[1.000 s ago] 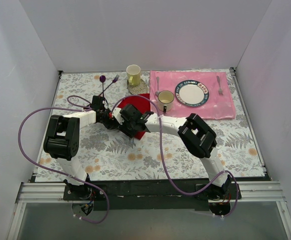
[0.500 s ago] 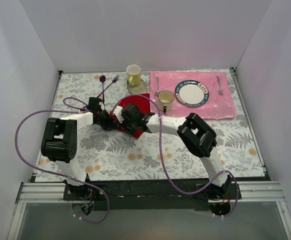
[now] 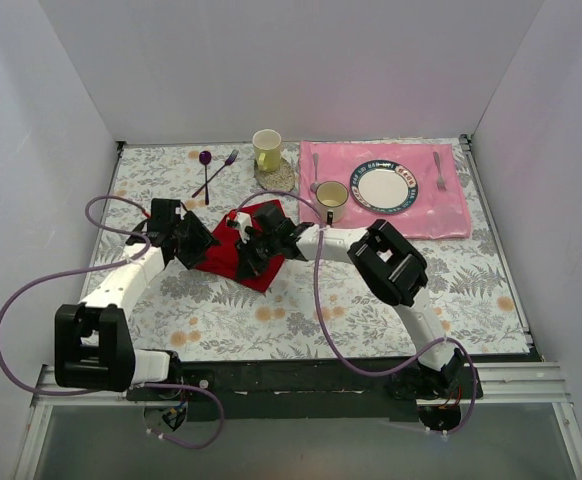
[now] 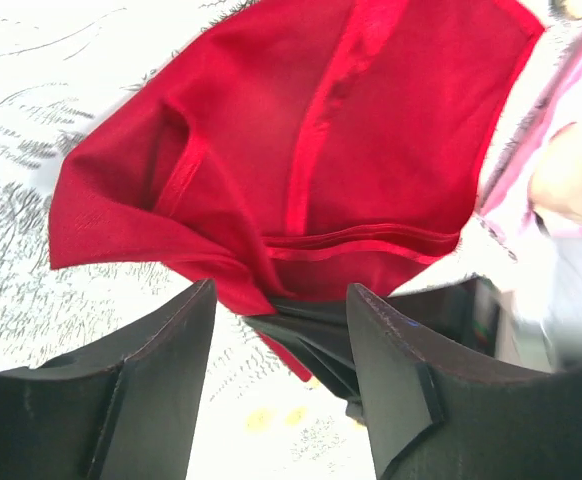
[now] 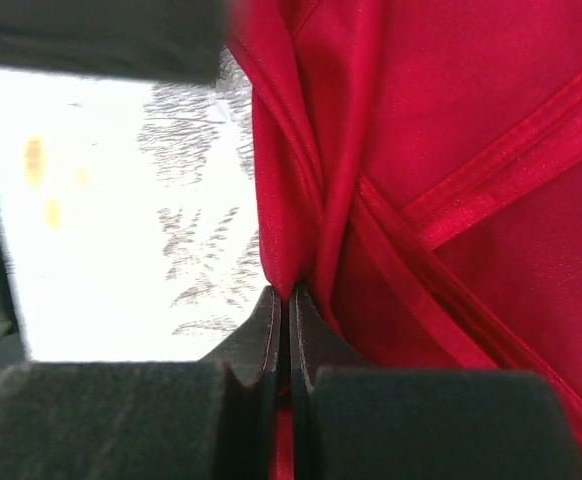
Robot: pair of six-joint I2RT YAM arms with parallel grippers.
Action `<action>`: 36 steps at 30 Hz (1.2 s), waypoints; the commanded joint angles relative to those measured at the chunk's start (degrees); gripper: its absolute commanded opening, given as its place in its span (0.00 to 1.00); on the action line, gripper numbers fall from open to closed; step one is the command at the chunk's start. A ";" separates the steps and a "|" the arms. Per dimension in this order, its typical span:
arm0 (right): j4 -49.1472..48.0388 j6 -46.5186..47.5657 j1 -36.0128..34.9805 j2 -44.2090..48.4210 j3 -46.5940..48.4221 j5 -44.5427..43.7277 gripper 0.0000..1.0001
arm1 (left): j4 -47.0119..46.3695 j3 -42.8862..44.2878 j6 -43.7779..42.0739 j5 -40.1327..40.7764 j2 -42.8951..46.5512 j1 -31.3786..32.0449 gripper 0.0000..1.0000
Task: Fold the napkin, place the utensils inside, and roll it up
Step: Roll the napkin with the utensil
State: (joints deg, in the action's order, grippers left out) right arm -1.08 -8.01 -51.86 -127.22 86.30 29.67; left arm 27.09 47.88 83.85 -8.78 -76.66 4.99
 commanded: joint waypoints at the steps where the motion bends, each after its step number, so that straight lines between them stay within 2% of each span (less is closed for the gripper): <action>1: 4.16 -9.12 0.87 -5.41 -4.12 10.92 0.01 | 5.59 -3.22 2.80 2.18 3.97 0.02 0.55; 9: -15.51 -24.06 4.57 -6.99 -11.68 22.09 0.01 | 7.54 -7.45 12.55 -0.97 6.35 2.47 0.57; 16: -17.55 -25.12 5.89 -6.64 -12.47 22.18 0.01 | 3.50 -11.58 22.83 -5.19 0.73 3.53 0.59; 24: -20.18 -26.00 5.98 -6.37 -13.35 22.62 0.01 | 1.83 -12.02 28.73 -0.11 -3.31 5.38 0.58; 28: -20.98 -26.35 6.06 -6.46 -13.53 23.15 0.01 | -0.63 -12.72 28.65 3.58 -5.42 6.69 0.51; 32: -18.71 -23.99 6.06 -6.03 -12.57 23.50 0.01 | -0.99 -13.60 26.10 9.72 -5.78 7.40 0.25; 34: -15.28 -20.91 6.06 -5.67 -11.77 23.33 0.01 | -2.65 -14.22 23.57 10.71 -4.99 7.40 0.21; 36: -11.34 -18.72 6.06 -5.50 -10.46 23.24 0.01 | -3.71 -13.87 21.80 12.19 -4.90 7.75 0.12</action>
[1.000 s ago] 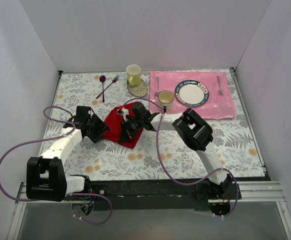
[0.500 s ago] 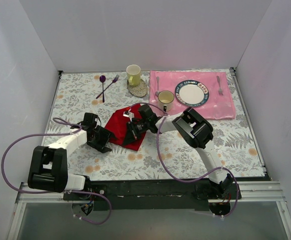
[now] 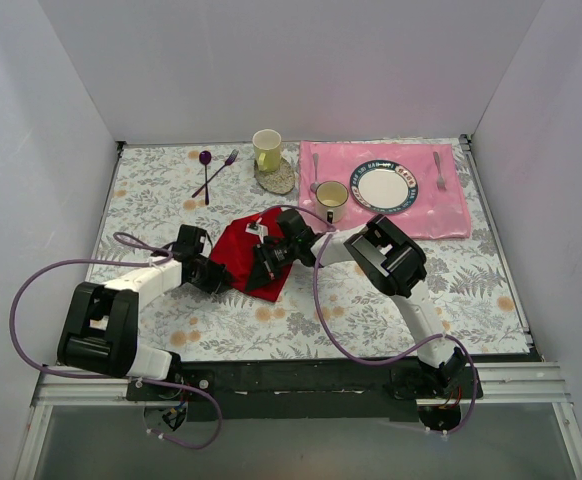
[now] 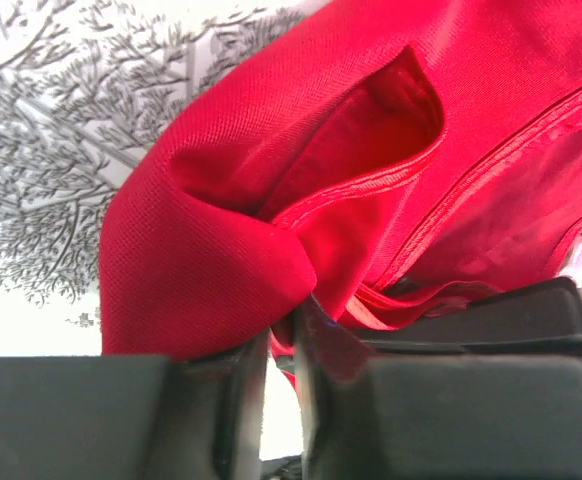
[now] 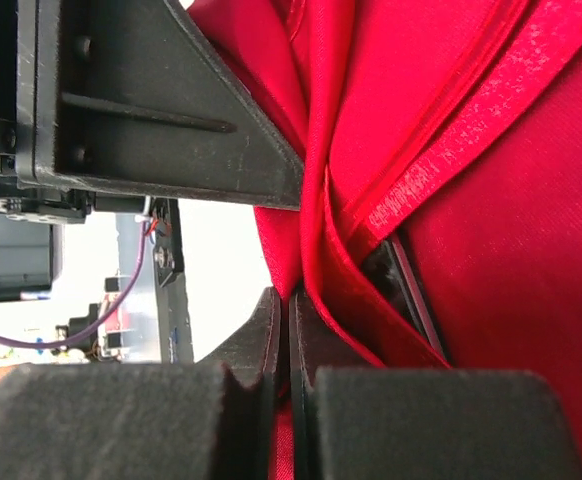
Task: Fold the napkin, place the utensils inside, and roll it up
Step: Roll the napkin with the utensil
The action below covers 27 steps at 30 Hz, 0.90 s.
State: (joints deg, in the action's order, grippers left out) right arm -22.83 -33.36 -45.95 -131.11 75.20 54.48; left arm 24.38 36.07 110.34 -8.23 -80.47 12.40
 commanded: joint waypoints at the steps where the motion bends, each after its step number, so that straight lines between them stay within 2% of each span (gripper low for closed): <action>1: 12.09 9.17 0.16 -1.52 1.26 -1.92 0.01 | -1.26 -1.45 -6.88 12.27 -1.10 0.43 0.06; 5: 22.72 17.69 -0.19 -0.47 5.38 -6.64 0.01 | 0.84 1.01 -9.71 12.45 -0.31 0.34 0.00; 8: 31.95 23.58 -0.89 1.63 7.76 -13.13 0.01 | 6.10 3.64 -7.70 10.26 -0.91 0.52 0.00; 14: 45.04 29.84 -4.66 5.59 16.20 -29.39 0.21 | 15.43 9.35 -6.55 5.60 -5.22 1.66 0.00; 18: 44.90 31.08 -8.36 9.02 16.30 -37.94 0.38 | 18.15 10.77 -5.05 4.98 -7.68 2.45 0.00; 27: 27.94 35.82 -14.51 18.25 2.24 -49.45 0.55 | 20.79 12.70 -4.61 3.40 -9.18 2.54 0.00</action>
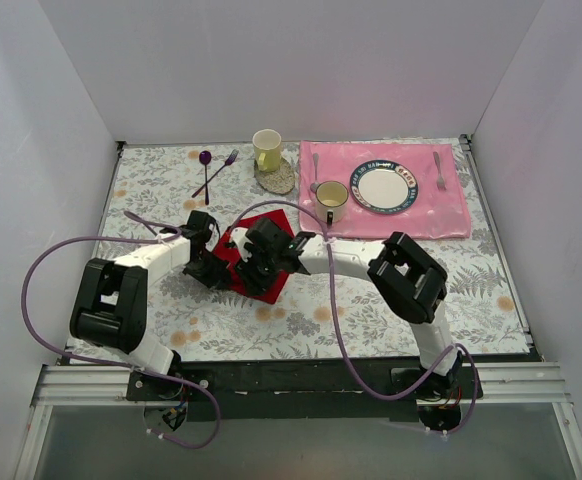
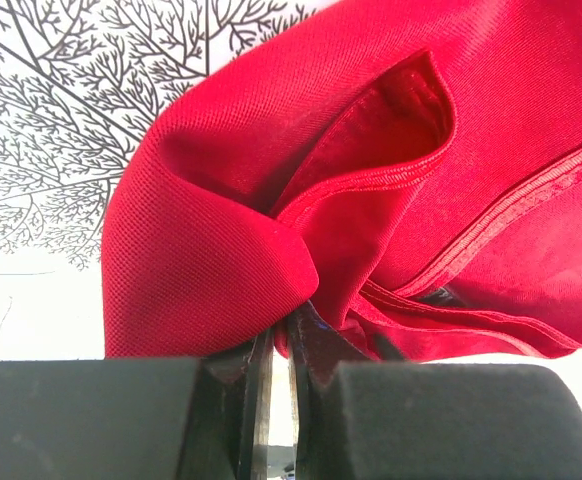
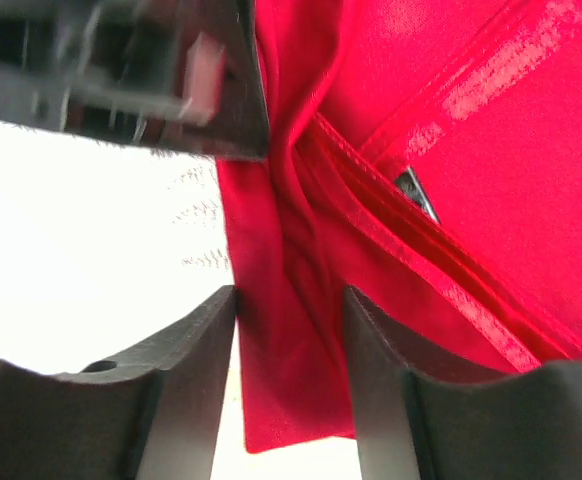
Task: Fold the napkin, place the utensils inside, and roll it up
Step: Roll the napkin with the utensil
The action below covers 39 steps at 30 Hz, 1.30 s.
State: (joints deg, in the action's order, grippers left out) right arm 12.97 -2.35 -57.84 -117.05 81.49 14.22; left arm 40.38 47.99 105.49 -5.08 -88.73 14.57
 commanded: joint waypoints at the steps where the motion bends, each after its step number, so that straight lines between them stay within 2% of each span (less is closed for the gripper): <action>1: -11.62 6.29 -3.32 5.51 -5.37 -10.51 0.57 | 4.88 0.79 0.24 0.07 -0.92 0.37 0.00; 4: -18.13 7.80 -5.70 7.10 -9.41 -13.86 0.61 | 5.32 1.14 0.24 -0.28 -1.62 0.37 0.00; 11: -22.02 11.22 -9.12 5.26 -9.07 -20.54 0.68 | 5.67 1.58 0.06 -0.98 -1.89 0.46 0.00; 15: -22.46 12.36 -9.22 2.98 -8.02 -23.09 0.68 | 6.11 1.93 0.06 -1.60 -1.45 0.46 0.00; 20: -26.06 13.07 -10.00 2.71 -11.88 -24.41 0.64 | 6.55 2.55 0.24 -2.12 -1.10 0.46 0.00; 30: -28.53 11.32 -11.06 1.84 -13.65 -22.04 0.64 | 6.55 2.55 0.77 -2.65 -1.18 0.46 0.00; 37: -27.91 9.56 -10.97 -0.89 -14.61 -24.50 0.47 | 8.04 3.96 0.68 -2.74 -0.22 0.46 0.00; 39: -28.26 8.34 -10.71 -1.16 -15.66 -24.24 0.37 | 8.05 4.05 0.85 -2.91 0.22 0.46 0.00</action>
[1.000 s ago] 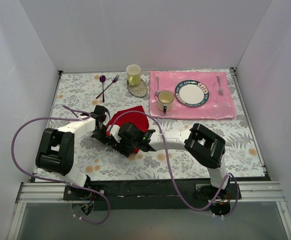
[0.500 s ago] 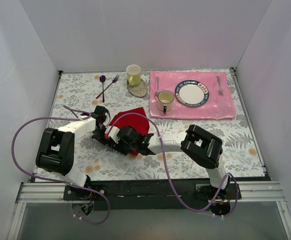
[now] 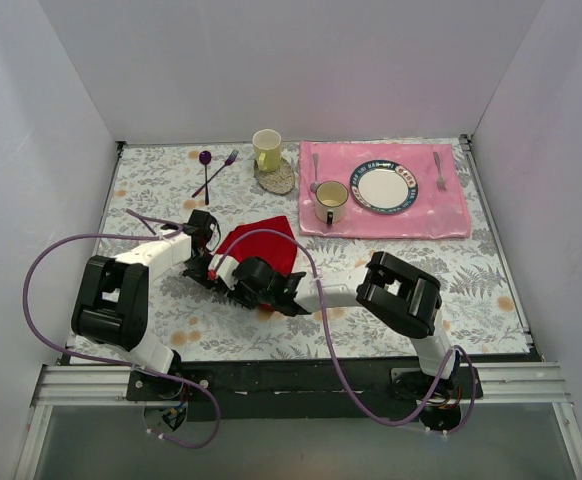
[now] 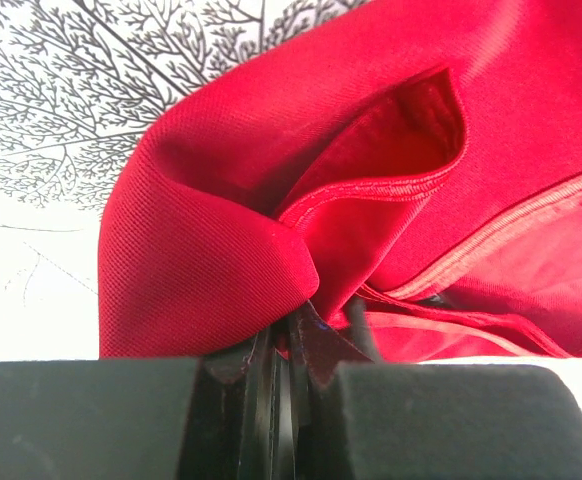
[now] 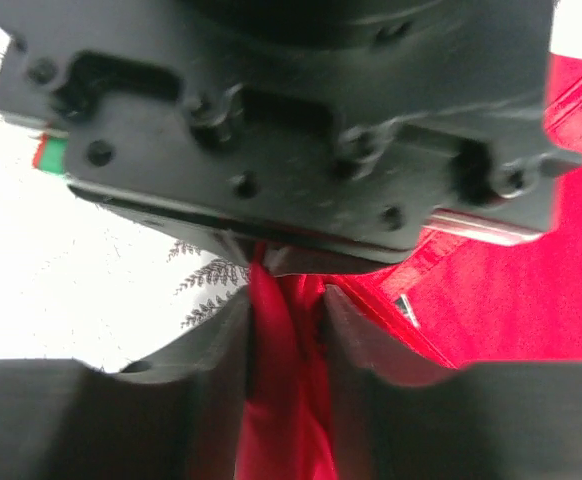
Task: Fold the napkin, place the utensils inside, and roll it up
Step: Roll the napkin with the utensil
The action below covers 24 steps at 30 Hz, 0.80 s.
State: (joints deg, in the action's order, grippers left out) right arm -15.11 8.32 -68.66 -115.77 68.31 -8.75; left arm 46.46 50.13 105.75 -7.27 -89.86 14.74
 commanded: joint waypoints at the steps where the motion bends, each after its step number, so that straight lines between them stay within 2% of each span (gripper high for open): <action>1: -0.44 -2.69 0.46 -2.53 -2.83 -0.13 0.34 | 1.88 1.90 0.51 -0.64 1.45 0.29 0.00; 6: -2.10 -5.41 1.95 -2.36 -4.50 5.31 0.08 | 0.74 1.90 -0.90 -0.21 1.71 0.29 0.00; 8: -2.29 -7.87 3.88 -2.45 -5.21 11.88 0.01 | -1.09 1.64 -2.65 0.41 3.37 0.29 0.00; 10: -4.21 -10.66 5.81 -2.10 -6.52 17.42 0.01 | -3.55 0.59 -4.32 0.15 5.57 0.20 0.02; 11: -4.92 -11.30 6.69 -2.18 -7.31 19.72 0.01 | -5.74 0.15 -5.81 0.41 8.19 0.29 0.12; 12: -4.75 -12.17 7.57 -2.79 -7.32 21.92 0.01 | -7.16 -0.29 -6.61 0.76 9.69 0.29 0.37; 13: -5.01 -12.97 9.15 -3.23 -7.23 27.16 0.01 | -8.13 -0.90 -7.14 1.11 11.10 0.29 0.48; 15: -5.54 -16.13 11.00 -4.81 -6.97 32.37 0.01 | -9.45 -0.91 -9.24 3.30 14.80 0.20 0.64; 16: -5.98 -17.18 12.92 -5.43 -6.71 37.53 0.01 | -9.54 -0.65 -9.77 3.92 15.85 0.29 0.67; 21: -5.63 -24.55 16.98 -10.08 -4.51 47.23 0.01 | -10.95 -2.57 -12.15 3.76 22.44 0.29 0.69; 24: -9.48 -31.30 19.53 -12.81 -4.41 53.39 0.01 | -11.04 -5.38 -11.54 0.86 23.42 0.29 0.62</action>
State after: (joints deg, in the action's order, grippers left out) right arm -29.82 -13.76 -51.33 -122.19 65.58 35.27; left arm 36.73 48.07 95.59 -4.25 -68.88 14.76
